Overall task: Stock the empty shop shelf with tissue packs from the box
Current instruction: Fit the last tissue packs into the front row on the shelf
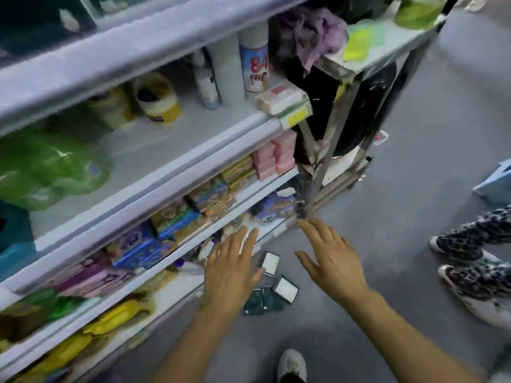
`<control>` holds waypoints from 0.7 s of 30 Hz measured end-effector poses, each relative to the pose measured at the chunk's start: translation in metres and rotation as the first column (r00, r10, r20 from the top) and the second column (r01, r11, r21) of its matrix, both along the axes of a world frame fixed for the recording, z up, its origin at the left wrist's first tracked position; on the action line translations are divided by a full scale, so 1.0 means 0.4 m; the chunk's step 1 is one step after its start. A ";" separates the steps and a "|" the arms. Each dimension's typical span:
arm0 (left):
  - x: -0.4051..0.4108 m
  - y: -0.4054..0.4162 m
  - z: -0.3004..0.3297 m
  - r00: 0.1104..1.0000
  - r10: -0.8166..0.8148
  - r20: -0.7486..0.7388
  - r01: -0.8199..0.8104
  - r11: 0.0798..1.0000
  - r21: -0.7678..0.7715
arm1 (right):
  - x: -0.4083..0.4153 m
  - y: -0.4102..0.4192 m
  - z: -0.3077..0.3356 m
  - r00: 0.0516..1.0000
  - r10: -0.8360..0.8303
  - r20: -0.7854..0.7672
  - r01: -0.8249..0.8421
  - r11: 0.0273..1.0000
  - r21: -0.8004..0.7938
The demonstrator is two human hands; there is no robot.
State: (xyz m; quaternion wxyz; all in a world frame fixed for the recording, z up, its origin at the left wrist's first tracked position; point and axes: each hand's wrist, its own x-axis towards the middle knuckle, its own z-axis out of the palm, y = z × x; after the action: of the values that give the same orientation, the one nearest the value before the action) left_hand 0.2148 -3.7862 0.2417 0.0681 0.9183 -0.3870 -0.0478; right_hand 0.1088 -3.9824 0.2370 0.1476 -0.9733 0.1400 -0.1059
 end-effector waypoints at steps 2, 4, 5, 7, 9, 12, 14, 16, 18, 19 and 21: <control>0.004 0.013 -0.112 0.997 0.016 -0.073 -0.015 1.000 0.019 | -0.012 -0.008 -0.104 0.998 -0.026 -0.051 0.027 0.999 0.020; 0.010 0.032 -0.237 0.985 0.061 -0.162 -0.055 0.998 0.040 | -0.021 -0.009 -0.220 0.993 -0.050 -0.111 0.056 0.997 0.049; 0.010 0.046 -0.300 0.971 0.103 -0.215 -0.094 0.994 0.049 | -0.026 -0.003 -0.280 0.988 -0.055 -0.145 0.065 0.996 0.064; 0.009 0.077 -0.430 0.937 0.166 -0.308 -0.134 0.983 0.123 | -0.038 0.016 -0.408 0.975 -0.048 -0.219 0.068 0.994 0.085; 0.006 0.113 -0.564 0.901 0.218 -0.376 -0.150 0.968 0.202 | -0.054 0.043 -0.543 0.954 -0.043 -0.297 0.082 0.990 0.118; 0.000 0.162 -0.758 0.857 0.277 -0.435 -0.154 0.942 0.297 | -0.071 0.083 -0.738 0.904 -0.025 -0.427 0.111 0.978 0.177; -0.005 0.187 -0.876 0.836 0.297 -0.461 -0.142 0.929 0.342 | -0.073 0.104 -0.855 0.859 -0.012 -0.512 0.129 0.973 0.193; -0.007 0.204 -0.985 0.812 0.319 -0.489 -0.148 0.922 0.357 | -0.072 0.119 -0.961 0.821 -0.001 -0.571 0.137 0.971 0.195; -0.010 0.216 -1.083 0.772 0.351 -0.530 -0.166 0.916 0.365 | -0.070 0.127 -1.055 0.776 0.004 -0.630 0.144 0.972 0.184; -0.011 0.221 -1.129 0.757 0.366 -0.541 -0.175 0.912 0.371 | -0.068 0.127 -1.099 0.757 0.006 -0.654 0.142 0.975 0.173; -0.014 0.223 -1.217 0.742 0.381 -0.552 -0.186 0.908 0.376 | -0.061 0.123 -1.185 0.722 0.009 -0.691 0.134 0.979 0.153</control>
State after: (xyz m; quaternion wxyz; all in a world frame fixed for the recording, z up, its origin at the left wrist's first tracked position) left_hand 0.2093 -3.6969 -0.2450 0.0584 0.9000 -0.1859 -0.3899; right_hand 0.0845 -3.9333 -0.2369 0.1745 -0.9187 0.2274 0.2718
